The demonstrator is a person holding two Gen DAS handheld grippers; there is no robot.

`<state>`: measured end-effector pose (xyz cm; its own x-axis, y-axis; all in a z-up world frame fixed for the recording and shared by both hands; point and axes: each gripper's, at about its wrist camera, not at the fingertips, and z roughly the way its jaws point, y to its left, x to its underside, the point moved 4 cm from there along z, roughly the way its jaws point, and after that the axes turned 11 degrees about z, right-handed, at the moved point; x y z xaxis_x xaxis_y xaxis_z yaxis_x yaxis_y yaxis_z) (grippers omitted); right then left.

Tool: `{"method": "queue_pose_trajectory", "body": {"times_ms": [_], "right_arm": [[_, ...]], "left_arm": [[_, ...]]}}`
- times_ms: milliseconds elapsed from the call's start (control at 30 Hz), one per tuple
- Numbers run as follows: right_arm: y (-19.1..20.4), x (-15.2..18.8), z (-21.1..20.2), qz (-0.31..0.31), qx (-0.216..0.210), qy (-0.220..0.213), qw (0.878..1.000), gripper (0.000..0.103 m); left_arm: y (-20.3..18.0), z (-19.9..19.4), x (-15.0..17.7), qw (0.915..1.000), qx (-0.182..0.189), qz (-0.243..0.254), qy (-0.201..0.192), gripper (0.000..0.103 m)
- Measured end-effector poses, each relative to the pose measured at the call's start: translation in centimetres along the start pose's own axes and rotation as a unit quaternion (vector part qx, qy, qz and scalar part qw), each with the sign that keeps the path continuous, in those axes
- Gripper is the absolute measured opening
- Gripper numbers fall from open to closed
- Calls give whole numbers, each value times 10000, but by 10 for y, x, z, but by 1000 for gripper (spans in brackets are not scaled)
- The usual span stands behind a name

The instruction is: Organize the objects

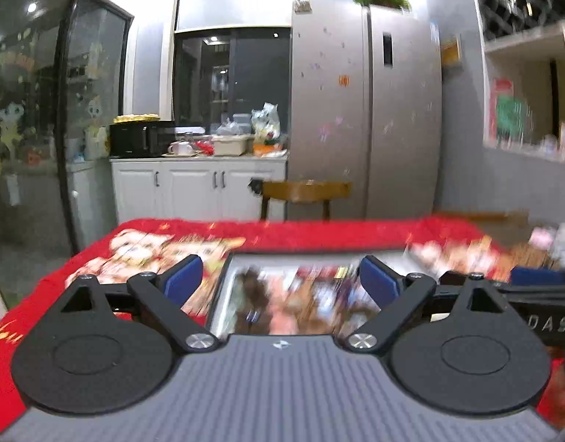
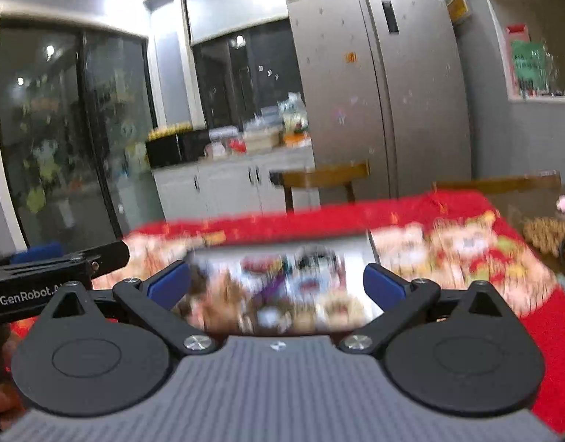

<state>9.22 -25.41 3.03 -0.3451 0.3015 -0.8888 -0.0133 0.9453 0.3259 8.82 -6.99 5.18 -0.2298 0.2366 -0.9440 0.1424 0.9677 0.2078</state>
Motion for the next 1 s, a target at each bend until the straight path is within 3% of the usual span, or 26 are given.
{"method": "queue_pose_trajectory", "body": {"times_ms": [133,267,400,467,567,800,1000], "right_arm": [[-15,27,0,-56,314,-30,9995,103],[-28,37,-5,-26,576,-344,9977,103],[-41,45,-13,330,837,-555,9944,103],[-44,44,-14,347,751,-620,9946,103],[-41,46,-20,217,801,-813,9932,103],[-13,53,-21,-550,637,-798,9932,103],[-22,50,-18,-265,704,-672,9949,103]], "left_arm": [[-16,2,43,9990,27,437,-85,95],[-6,12,66,9994,319,-130,-8,95],[-3,19,78,9996,229,-25,148,95],[-6,25,79,9989,280,45,360,95],[-6,22,78,9990,353,59,281,95],[-6,21,73,9991,320,86,264,95],[-5,24,74,9990,294,52,332,95]]}}
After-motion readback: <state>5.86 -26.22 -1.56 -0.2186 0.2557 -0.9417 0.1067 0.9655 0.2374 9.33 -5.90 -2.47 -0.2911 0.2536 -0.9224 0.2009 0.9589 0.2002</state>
